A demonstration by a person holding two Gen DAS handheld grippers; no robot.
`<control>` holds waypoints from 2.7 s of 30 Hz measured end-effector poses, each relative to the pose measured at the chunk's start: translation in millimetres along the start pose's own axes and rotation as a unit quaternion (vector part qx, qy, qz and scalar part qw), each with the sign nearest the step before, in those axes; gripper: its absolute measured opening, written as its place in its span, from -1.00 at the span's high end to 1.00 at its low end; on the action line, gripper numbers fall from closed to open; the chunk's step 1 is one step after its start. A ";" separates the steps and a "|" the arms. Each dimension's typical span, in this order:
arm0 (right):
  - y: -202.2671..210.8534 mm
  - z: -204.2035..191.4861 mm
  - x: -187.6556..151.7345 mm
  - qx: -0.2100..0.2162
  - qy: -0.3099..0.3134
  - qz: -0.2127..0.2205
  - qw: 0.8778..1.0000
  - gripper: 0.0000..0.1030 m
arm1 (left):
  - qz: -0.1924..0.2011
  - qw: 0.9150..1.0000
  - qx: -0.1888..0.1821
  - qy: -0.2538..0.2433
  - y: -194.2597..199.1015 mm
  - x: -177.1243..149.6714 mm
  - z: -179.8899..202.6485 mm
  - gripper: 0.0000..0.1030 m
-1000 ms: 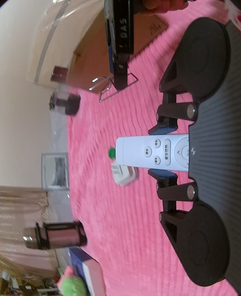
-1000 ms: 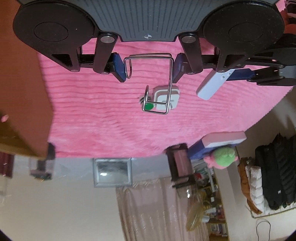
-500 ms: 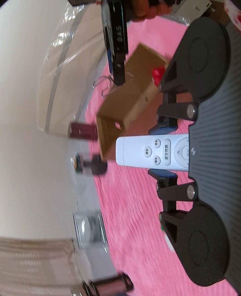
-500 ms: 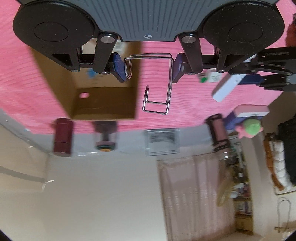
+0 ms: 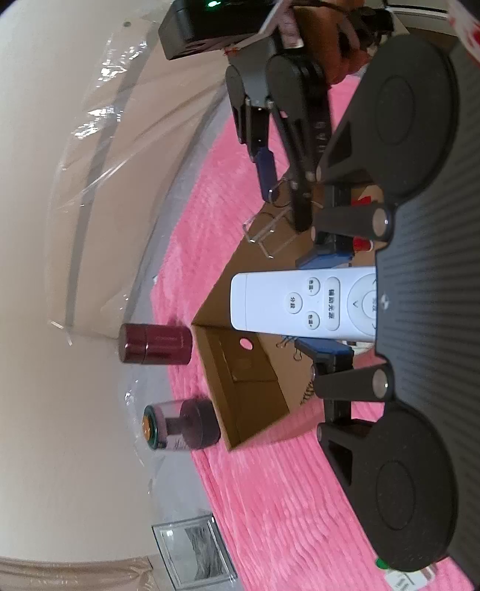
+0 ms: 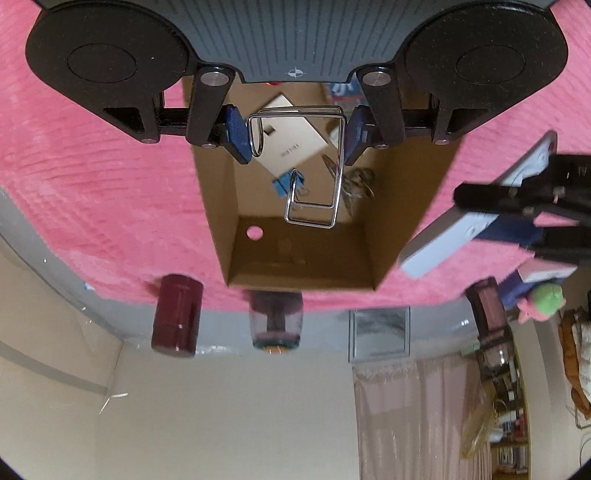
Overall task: Organize rigid objects
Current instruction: 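Carry the remote and wire stand over the cardboard box with both tools, then open both tools to drop the remote and wire stand into the box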
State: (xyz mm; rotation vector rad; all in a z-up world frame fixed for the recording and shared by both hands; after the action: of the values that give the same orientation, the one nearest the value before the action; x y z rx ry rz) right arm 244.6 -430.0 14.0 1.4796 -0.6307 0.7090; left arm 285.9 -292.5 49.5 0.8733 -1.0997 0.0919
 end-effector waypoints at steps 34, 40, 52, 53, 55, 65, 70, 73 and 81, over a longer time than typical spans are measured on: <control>-98.3 -14.9 -14.6 0.021 0.173 -0.116 0.978 0.03 | -0.180 0.980 0.051 -0.066 -147.1 -5.3 -54.8 0.35; -104.7 -22.1 -25.3 0.017 0.213 -0.132 0.968 0.03 | -0.211 0.972 0.036 -0.099 -157.7 -14.2 -47.2 0.35; -121.3 -24.6 -34.3 0.013 0.253 -0.161 0.954 0.03 | -0.256 0.956 0.036 -0.136 -169.2 -29.4 -48.1 0.35; -123.2 -25.3 -35.3 0.013 0.254 -0.161 0.954 0.03 | -0.258 0.955 0.037 -0.138 -169.7 -30.3 -48.0 0.35; -126.6 -25.5 -36.5 0.013 0.257 -0.165 0.952 0.03 | -0.261 0.954 0.036 -0.144 -169.7 -30.8 -47.5 0.35; -135.7 -26.8 -39.6 0.012 0.267 -0.173 0.948 0.04 | -0.296 0.942 0.044 -0.155 -174.1 -39.1 -50.1 0.35; -137.1 -25.5 -41.3 0.012 0.267 -0.174 0.948 0.04 | -0.304 0.938 0.047 -0.159 -176.3 -41.7 -50.2 0.34; -135.8 -25.8 -42.0 0.012 0.267 -0.175 0.948 0.04 | -0.306 0.937 0.049 -0.161 -177.4 -42.3 -49.6 0.34; -134.3 -26.0 -41.2 0.012 0.265 -0.176 0.948 0.04 | -0.302 0.939 0.047 -0.155 -176.8 -42.7 -49.5 0.33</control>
State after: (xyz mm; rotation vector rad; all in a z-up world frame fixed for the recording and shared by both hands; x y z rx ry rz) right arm 317.7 -401.2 -105.3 1.2978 0.0564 0.7882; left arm 384.9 -364.6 -93.8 1.3088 -1.0758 -0.5246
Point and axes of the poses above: each gripper's, at about its wrist camera, not at the fingertips, and y roughly against the way its jaws point, z to its right, x to its top, the point moved 8 cm from there along -y, roughly the way its jaws point, and after that the axes turned 9 degrees about -x, right-handed, at the moved point
